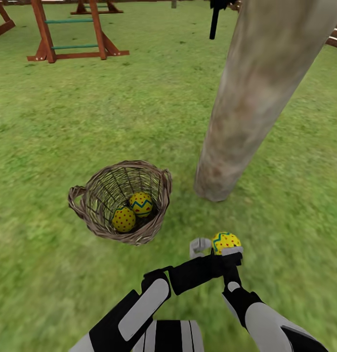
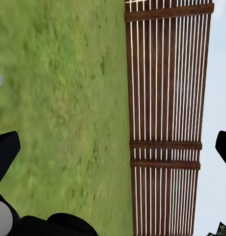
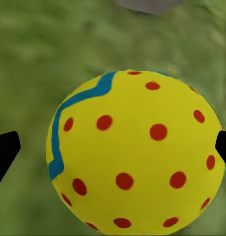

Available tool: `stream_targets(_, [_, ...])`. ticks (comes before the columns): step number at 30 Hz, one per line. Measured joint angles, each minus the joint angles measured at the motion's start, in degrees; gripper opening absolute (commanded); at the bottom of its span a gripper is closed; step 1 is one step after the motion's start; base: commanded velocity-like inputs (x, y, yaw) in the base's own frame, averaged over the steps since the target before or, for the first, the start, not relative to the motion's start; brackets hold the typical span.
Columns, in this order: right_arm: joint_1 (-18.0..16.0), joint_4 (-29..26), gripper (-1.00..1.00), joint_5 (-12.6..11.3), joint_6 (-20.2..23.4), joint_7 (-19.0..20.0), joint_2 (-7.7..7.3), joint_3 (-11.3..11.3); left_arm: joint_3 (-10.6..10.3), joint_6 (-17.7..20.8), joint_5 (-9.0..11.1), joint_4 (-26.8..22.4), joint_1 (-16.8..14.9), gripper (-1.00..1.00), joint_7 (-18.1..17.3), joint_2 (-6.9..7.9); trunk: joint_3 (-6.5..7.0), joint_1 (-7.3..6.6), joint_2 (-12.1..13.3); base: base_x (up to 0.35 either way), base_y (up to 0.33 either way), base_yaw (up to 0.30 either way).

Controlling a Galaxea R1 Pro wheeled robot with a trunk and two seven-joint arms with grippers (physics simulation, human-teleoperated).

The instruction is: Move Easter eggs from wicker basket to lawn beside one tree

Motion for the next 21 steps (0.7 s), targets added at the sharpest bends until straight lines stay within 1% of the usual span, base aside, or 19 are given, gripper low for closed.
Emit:
stream_targets(6, [0.0, -0.2, 1.0, -0.2, 0.0, 0.1, -0.31, -0.1, 0.0, 0.0, 0.0, 0.0, 0.0, 1.0, 0.0, 0.0, 1.33, -0.15, 0.1, 0.0, 0.0, 0.0])
stream_targets(9, [0.0, -1.4, 1.0, -0.6, 0.1, 0.1, -0.35, -0.3, 0.0, 0.0, 0.0, 0.0, 0.0, 1.0, 0.0, 0.0, 2.0, -0.23, 0.1, 0.0, 0.0, 0.0])
stream_targets(11, [0.0, -2.1, 1.0, -0.8, 1.5, 0.1, -0.39, -0.6, 0.0, 0.0, 0.0, 0.0, 0.0, 1.0, 0.0, 0.0, 2.44, -0.28, 0.1, 0.0, 0.0, 0.0])
stream_targets(12, [0.0, -3.4, 1.0, -0.9, 4.6, 0.2, -0.4, -0.6, 0.0, 0.0, 0.0, 0.0, 0.0, 1.0, 0.0, 0.0, 2.66, -0.31, 0.2, 0.0, 0.0, 0.0])
stream_targets(13, [0.0, -6.4, 1.0, -1.0, 10.5, 1.1, -0.41, -0.6, 0.1, 0.0, 0.0, 0.0, 0.0, 1.0, 0.0, 0.03, 2.88, -0.34, 0.2, 0.0, 0.0, 0.0])
stream_targets(14, [0.0, -8.6, 1.0, -1.0, 14.4, 2.2, -0.42, -0.6, 0.1, 0.0, 0.0, 0.0, 0.0, 1.0, 0.0, 0.06, 3.11, -0.36, 0.2, 0.0, 0.0, 0.0])
stream_targets(15, [0.0, -11.8, 1.0, -1.3, 20.4, 4.3, -0.43, -0.7, 0.0, 0.0, 0.0, 0.0, 0.0, 1.0, 0.0, 0.07, 3.33, -0.39, 0.2, 0.0, 0.0, 0.0])
stream_targets(16, [0.0, -15.0, 1.0, -1.4, 27.1, 7.1, -0.43, -0.8, 0.0, 0.0, 0.0, 0.1, 0.0, 1.0, 0.1, 0.06, 3.55, -0.41, 0.2, 0.0, 0.0, 0.0])
stream_targets(17, [0.0, -17.4, 1.0, -1.6, 31.7, 9.9, -0.46, -1.0, 0.0, 0.0, 0.0, 0.1, 0.0, 1.0, 0.1, 0.03, 3.77, -0.44, 0.2, 0.0, 0.0, 0.0])
stream_targets(19, [0.0, -22.7, 1.0, -1.5, 39.8, 16.8, -0.51, -1.0, 0.0, 0.0, 0.0, 0.1, 0.0, 1.0, 0.2, 0.01, 4.22, -0.49, 0.3, 0.0, 0.0, 0.0])
stream_targets(20, [0.0, -26.2, 1.0, -1.4, 44.0, 21.4, -0.52, -1.0, 0.0, 0.0, 0.0, 0.1, 0.0, 1.0, 0.2, -0.01, 4.44, -0.52, 0.3, 0.0, 0.0, 0.0])
stream_targets(21, [0.0, -28.7, 1.0, -1.6, 47.2, 24.3, -0.53, -0.8, 0.0, 0.0, 0.0, 0.1, 0.0, 1.0, 0.2, -0.04, 4.66, -0.54, 0.3, 0.0, 0.0, 0.0])
